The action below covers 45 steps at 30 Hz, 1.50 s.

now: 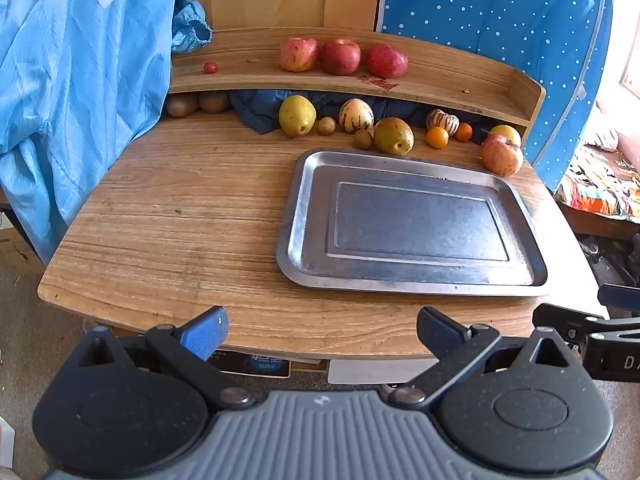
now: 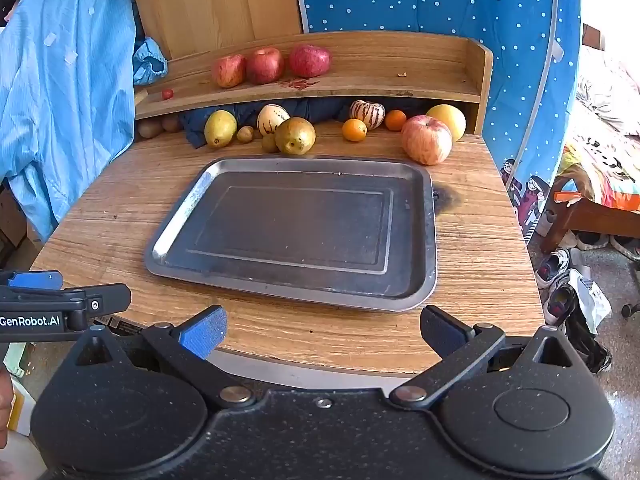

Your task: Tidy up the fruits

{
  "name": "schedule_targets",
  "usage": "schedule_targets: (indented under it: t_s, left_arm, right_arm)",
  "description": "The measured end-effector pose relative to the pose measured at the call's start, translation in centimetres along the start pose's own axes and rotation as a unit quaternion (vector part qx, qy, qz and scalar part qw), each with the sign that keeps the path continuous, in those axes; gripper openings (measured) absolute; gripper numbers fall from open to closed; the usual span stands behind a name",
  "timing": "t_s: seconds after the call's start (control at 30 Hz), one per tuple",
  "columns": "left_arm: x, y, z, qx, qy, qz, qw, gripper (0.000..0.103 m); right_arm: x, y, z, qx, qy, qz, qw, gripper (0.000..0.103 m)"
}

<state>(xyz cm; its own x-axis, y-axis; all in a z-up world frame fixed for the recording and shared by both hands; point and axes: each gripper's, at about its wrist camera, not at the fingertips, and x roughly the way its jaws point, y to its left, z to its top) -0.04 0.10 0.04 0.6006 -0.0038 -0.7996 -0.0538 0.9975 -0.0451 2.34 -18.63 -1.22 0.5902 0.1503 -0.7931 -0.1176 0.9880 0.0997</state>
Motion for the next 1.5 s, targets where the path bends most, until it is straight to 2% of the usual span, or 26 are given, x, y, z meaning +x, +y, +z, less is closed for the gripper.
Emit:
schedule_targets:
  t_s: [1.5]
  left_arm:
    - [1.0,0.6,-0.8,0.001,0.007,0.0,1.0,0.102]
  right_arm:
    - [0.9,0.0,-0.4,0.007,0.016,0.006,1.0,0.102]
